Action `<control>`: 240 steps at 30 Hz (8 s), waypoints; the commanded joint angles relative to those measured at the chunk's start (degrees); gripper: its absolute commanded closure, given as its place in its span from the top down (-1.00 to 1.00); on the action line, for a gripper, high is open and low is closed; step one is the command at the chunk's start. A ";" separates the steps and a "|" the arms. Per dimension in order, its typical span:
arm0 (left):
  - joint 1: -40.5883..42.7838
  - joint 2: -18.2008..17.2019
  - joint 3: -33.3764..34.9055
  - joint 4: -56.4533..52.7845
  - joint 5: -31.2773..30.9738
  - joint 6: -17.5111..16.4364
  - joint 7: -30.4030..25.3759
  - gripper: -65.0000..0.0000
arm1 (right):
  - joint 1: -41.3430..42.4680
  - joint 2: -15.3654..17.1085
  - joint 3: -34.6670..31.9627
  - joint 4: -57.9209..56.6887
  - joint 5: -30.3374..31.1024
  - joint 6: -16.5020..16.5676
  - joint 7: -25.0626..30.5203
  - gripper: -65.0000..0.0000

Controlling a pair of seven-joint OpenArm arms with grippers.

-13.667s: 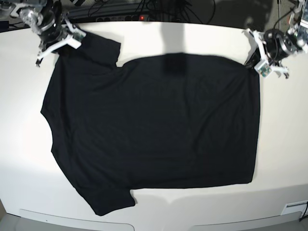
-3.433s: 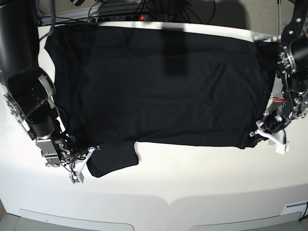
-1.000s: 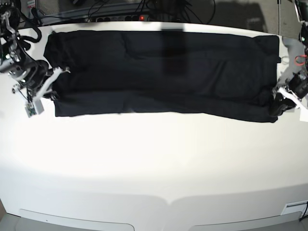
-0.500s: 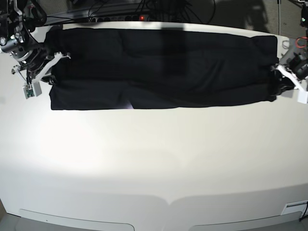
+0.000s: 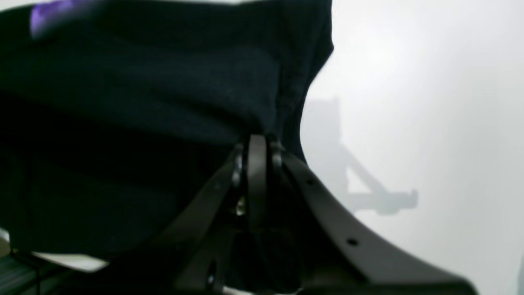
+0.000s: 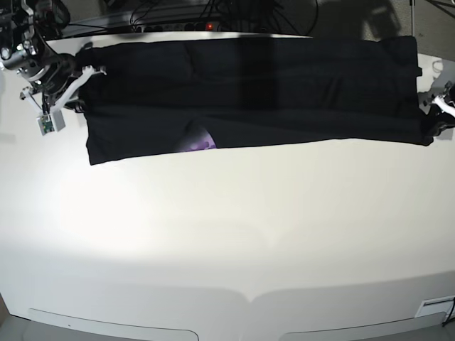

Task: Fold the T-shirt properly
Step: 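Lay the folded edge down and release both grippers, then regrasp the ends of the folded strip with both grippers, then fold the strip ends inward with both grippers toward each other, then press and tuck the folded ends with both grippers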

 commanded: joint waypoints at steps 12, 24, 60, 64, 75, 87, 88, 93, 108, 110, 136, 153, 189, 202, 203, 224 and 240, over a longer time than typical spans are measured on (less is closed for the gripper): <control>6.10 -1.29 -0.55 0.94 1.29 -0.36 -2.05 -1.00 | -1.01 0.20 0.66 0.85 -1.84 -0.07 -1.53 -1.00; 6.25 -3.65 -0.66 0.94 0.07 -0.36 -0.17 0.07 | 0.66 0.33 0.66 0.85 -1.75 -0.11 -1.01 -0.18; 9.79 2.95 -0.66 -9.99 -10.62 -0.36 -5.27 0.11 | 10.23 0.33 0.33 0.85 7.80 2.36 0.24 -0.18; 9.25 3.87 -0.63 -12.50 -9.53 -0.36 -4.55 0.11 | 10.23 0.33 0.33 0.85 7.67 2.36 0.24 -0.18; 9.57 7.13 -0.63 -13.35 -19.10 -0.36 8.52 0.10 | 10.25 0.31 0.33 0.85 7.72 2.36 0.74 -0.18; 9.40 9.22 -0.63 -13.35 -11.82 -0.36 -4.22 -1.00 | 10.23 0.33 0.33 0.85 7.72 2.36 0.81 -0.18; 9.40 9.22 -0.63 -13.35 -11.82 -0.36 -5.42 -1.00 | 10.23 0.33 0.33 0.85 7.74 2.34 1.01 -0.18; 8.81 9.20 -0.66 -13.35 -6.78 -0.36 -17.11 -1.00 | 10.21 0.31 0.33 0.85 9.81 2.38 1.53 -0.19; -1.07 2.23 -0.66 -13.35 10.01 -0.36 -18.56 -1.00 | 9.46 -4.68 -2.69 0.85 11.10 9.60 2.56 -0.19; -1.07 0.72 -0.66 -13.35 9.38 -0.36 -18.62 -1.00 | 9.60 -5.53 -6.21 0.85 11.04 9.68 3.28 -0.19; 5.75 16.50 -0.37 11.15 -21.68 -0.36 4.35 -1.00 | 14.69 -10.78 -26.82 0.85 -1.62 8.66 3.63 -0.19; 4.02 28.74 18.56 12.07 -0.35 2.05 -3.37 -1.00 | 14.67 -10.80 -22.36 0.85 -1.60 8.68 2.19 -0.19; -4.76 12.98 25.94 12.07 6.82 3.19 -0.66 0.06 | 14.51 -10.82 7.43 0.74 16.61 19.52 -23.30 -0.19; 1.18 12.85 25.94 12.07 20.06 7.58 -12.35 0.06 | 18.53 -10.86 10.51 -18.12 17.11 22.43 -26.53 -0.18; 1.18 12.85 25.94 12.07 20.06 7.58 -12.35 0.06 | 19.71 -10.88 10.49 -19.87 17.16 22.77 -27.96 -0.18; 1.20 12.85 25.94 12.07 20.06 9.75 -12.33 0.06 | 23.78 -10.99 -8.11 -25.75 22.05 23.22 -31.19 -0.18; 2.86 12.83 25.94 12.07 20.09 9.70 -12.26 0.06 | 23.93 -12.79 -7.91 -25.73 13.38 23.22 -10.84 -1.00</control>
